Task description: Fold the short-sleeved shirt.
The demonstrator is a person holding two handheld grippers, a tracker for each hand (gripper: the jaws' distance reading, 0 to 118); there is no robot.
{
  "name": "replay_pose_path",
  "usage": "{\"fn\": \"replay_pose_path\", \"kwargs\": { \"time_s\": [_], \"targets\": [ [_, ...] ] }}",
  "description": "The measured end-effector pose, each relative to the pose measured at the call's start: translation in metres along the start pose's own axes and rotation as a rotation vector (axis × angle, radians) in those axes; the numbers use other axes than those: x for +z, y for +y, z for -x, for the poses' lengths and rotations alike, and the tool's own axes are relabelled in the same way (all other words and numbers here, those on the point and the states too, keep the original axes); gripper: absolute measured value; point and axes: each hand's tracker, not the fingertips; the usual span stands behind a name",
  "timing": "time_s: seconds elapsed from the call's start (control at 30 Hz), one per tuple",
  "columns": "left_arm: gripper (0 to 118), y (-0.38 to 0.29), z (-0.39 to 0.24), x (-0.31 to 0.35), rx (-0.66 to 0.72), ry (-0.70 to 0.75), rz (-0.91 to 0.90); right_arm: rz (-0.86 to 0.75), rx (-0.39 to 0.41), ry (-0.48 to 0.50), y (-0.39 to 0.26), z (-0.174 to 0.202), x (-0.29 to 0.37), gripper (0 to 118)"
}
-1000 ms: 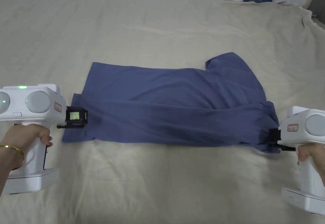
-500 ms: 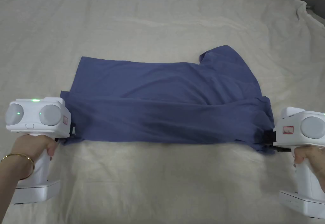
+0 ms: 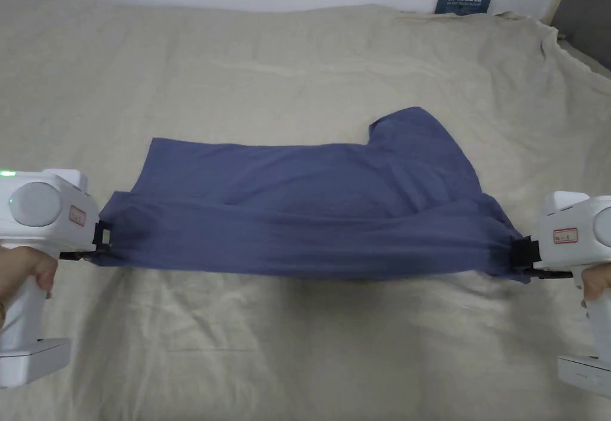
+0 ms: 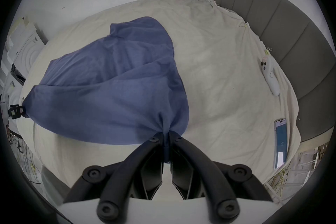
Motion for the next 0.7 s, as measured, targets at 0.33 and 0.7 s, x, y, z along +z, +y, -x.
{"fn": "replay_pose_path", "kwargs": {
  "time_s": [0.33,0.7],
  "targets": [
    [0,-0.094,0.019,0.045,0.015,-0.07,0.04,0.04,0.023,0.053,-0.053,-0.019,0.041,4],
    [8,-0.158,0.01,0.001,0.087,-0.034,0.108,0.131,0.006,0.035,-0.111,-0.011,0.008,5]
  ]
}}
